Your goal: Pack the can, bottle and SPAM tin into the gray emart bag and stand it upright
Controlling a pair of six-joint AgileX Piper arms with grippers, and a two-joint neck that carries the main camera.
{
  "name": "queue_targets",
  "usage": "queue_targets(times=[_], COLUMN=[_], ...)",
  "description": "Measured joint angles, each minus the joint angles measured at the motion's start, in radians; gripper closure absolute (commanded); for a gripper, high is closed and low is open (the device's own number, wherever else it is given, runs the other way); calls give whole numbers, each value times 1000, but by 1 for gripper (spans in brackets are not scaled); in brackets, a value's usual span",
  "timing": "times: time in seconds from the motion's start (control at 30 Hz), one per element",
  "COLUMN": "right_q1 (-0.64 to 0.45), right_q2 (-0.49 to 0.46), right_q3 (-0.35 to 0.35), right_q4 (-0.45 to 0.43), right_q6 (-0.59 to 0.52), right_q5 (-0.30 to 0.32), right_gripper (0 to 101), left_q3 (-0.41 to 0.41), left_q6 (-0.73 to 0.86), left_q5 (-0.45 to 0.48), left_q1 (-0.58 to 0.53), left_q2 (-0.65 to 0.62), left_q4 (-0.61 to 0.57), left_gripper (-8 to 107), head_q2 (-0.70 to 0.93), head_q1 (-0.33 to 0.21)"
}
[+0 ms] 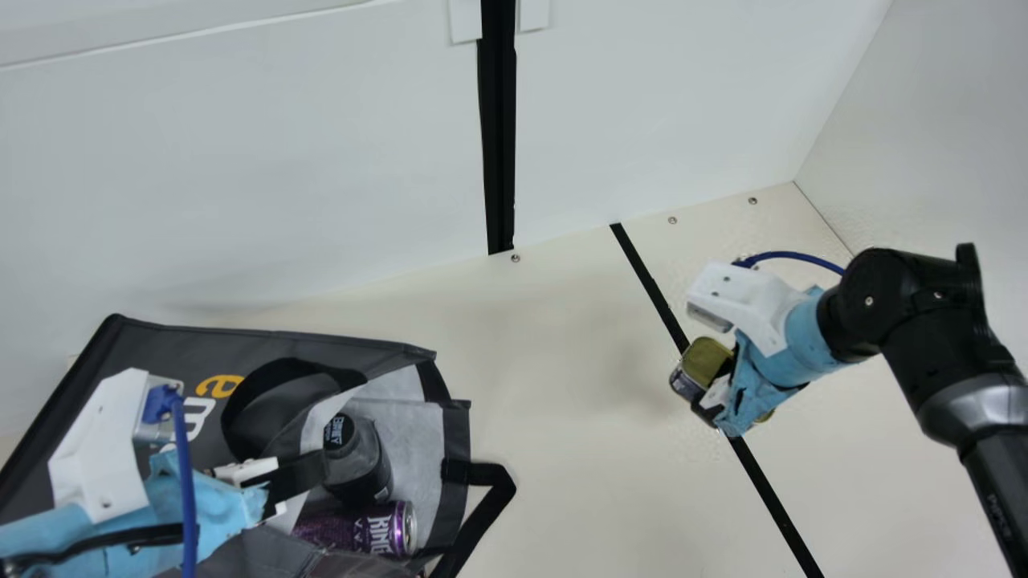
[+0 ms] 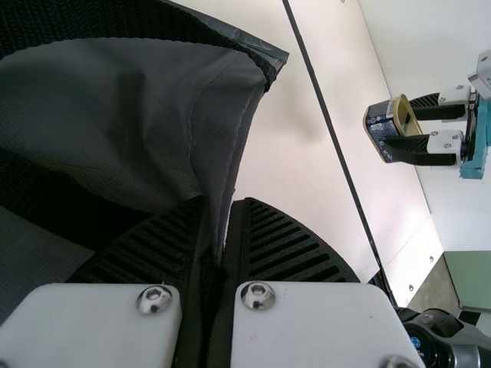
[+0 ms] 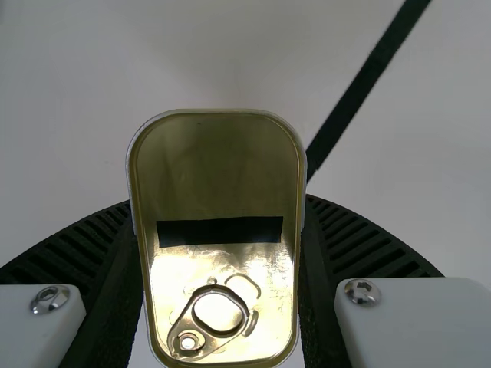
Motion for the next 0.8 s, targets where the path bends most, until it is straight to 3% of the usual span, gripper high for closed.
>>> queue_targets(times=[0.8], right_q1=[316], right_q2=[-129], right_q3=[132], right_q4=[11], right_q6=[-4], right_q5=[15], right_gripper=[101], left_q3=[0], left_q6=[0], left_q5=[0], left_q1=[0], left_q2=[0], left_q4=[0], left_gripper=[107], head_q2=[0], head_q1=[2])
